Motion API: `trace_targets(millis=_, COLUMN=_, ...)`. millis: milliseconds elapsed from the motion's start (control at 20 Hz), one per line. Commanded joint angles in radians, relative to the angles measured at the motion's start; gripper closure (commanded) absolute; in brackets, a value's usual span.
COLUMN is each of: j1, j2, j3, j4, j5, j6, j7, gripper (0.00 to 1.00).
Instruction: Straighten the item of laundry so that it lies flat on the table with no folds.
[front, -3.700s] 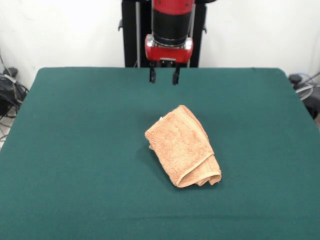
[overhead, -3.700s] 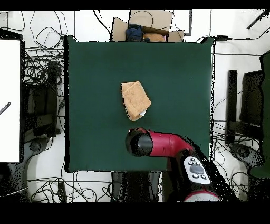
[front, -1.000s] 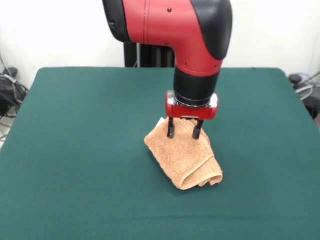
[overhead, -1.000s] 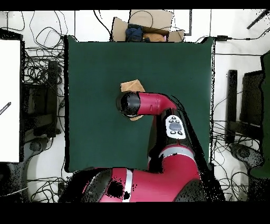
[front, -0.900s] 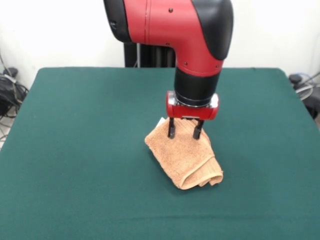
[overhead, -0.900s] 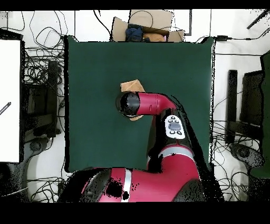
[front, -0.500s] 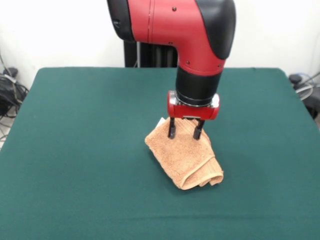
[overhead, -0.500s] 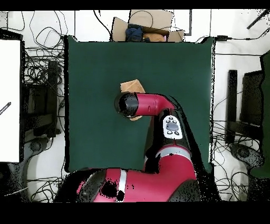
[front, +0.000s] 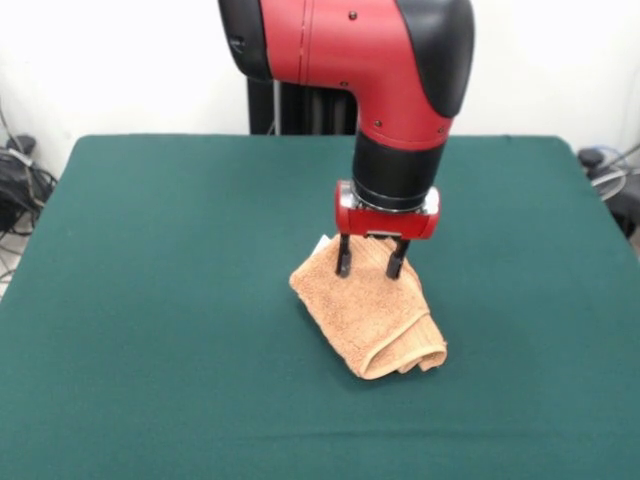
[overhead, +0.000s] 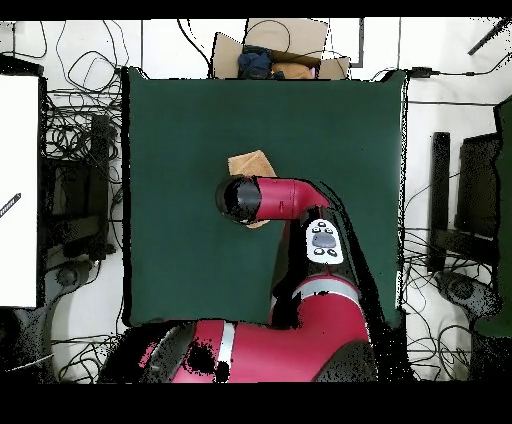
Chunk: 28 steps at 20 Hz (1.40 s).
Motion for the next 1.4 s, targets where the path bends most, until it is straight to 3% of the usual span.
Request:
trace_targets(millis=50, j1=-0.016, j2=0.063, j3=0.050, j4=0.069, j5=0.015, j6=-0.077, j7=0.156, gripper=0.00)
trace_targets(millis=500, j1=-0.013, j2=0.055, j3=0.042, j4=0.043, j5=0.012, j6=0.003, j7=0.124, gripper=0.00)
trace_targets(millis=550, j1=-0.012, j2=0.055, j3=0.044, j4=0.042, j5=0.013, j6=0.004, j7=0.123, gripper=1.00)
trace_targets(millis=1400, j1=-0.017, j2=0.048, j3=0.052, j4=0.046, j5=0.008, j6=0.020, j7=0.104, gripper=1.00)
